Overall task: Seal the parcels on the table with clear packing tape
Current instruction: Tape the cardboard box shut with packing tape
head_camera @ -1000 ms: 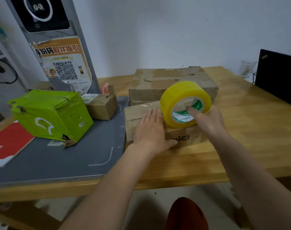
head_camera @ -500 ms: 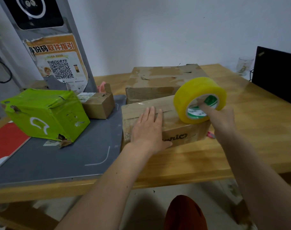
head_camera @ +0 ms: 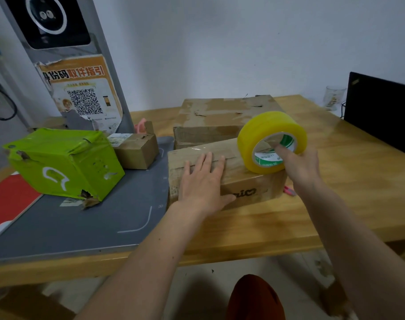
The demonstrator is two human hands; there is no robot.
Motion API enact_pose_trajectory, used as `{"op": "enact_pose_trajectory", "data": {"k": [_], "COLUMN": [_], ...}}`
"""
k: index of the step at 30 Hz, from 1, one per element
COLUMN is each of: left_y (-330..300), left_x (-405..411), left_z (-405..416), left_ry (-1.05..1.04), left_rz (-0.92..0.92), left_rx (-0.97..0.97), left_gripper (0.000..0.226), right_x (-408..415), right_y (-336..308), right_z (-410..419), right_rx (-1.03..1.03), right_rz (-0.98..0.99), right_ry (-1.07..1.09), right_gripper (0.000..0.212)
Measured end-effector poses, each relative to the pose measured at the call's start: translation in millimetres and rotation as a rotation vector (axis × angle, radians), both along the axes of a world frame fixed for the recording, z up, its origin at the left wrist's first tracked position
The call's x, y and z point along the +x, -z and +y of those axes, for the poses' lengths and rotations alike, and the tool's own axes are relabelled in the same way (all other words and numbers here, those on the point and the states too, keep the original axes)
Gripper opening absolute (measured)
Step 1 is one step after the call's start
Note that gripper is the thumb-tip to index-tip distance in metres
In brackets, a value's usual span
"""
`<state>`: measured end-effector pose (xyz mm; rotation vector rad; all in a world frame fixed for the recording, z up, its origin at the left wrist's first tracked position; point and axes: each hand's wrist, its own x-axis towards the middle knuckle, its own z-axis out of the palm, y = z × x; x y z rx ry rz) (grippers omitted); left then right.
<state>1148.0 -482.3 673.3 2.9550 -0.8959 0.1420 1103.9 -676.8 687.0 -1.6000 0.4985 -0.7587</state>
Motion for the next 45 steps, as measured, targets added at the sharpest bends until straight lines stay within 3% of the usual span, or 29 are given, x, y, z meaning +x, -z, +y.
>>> {"op": "enact_pose_trajectory", "data": {"k": [4,8,11,16,24,28,31,38,40,43,45], "left_y": [-5,-21,-43,-67,-23,-19,-15,-14,-15,-16,-16], "left_x": [3,5,6,2,7,11,11,12,12,11,12], "left_z": [6,11,16,30,47,43,38,39,39,39,38], "left_ry": [-0.010,-0.005,-0.026,-0.037,-0.063,-0.078,-0.090,-0.095,-0.090,-0.099,-0.103], "left_rz": [0.014,0.021,-0.057,-0.136,0.022,0.001,-0.037,-0.029,-0.033,-0.015,-0.009], "left_rx": [0.009,0.029,0.033,0.099,0.055,0.091,0.162,0.078,0.075,0.076,0.079], "left_gripper": [0.098,0.099,0.099,0.108,0.122,0.121,0.121,0.120,0.120,0.123,0.124], "right_x": [-5,-6,-3,4,8,8,7,13,12,10,9], "right_y": [-2,-11,-21,-17,9,15,21,11,11,15,19], "right_z": [0,-1,5,33,74,79,87,68,57,42,40], "right_rx": [0.052,0.097,0.123,0.305,0.191,0.276,0.273,0.349,0.446,0.670,0.733], "right_rz": [-0.015,-0.022,-0.083,-0.124,-0.034,0.004,0.055,0.039,0.025,-0.018,-0.044], "right_ry": [0.034,0.033,0.030,-0.027,-0.172,-0.214,-0.269,-0.233,-0.209,-0.179,-0.180], "right_gripper": [0.022,0.009,0.017,0.010,0.019,0.027,0.012,0.012,0.016,0.046,0.048]}}
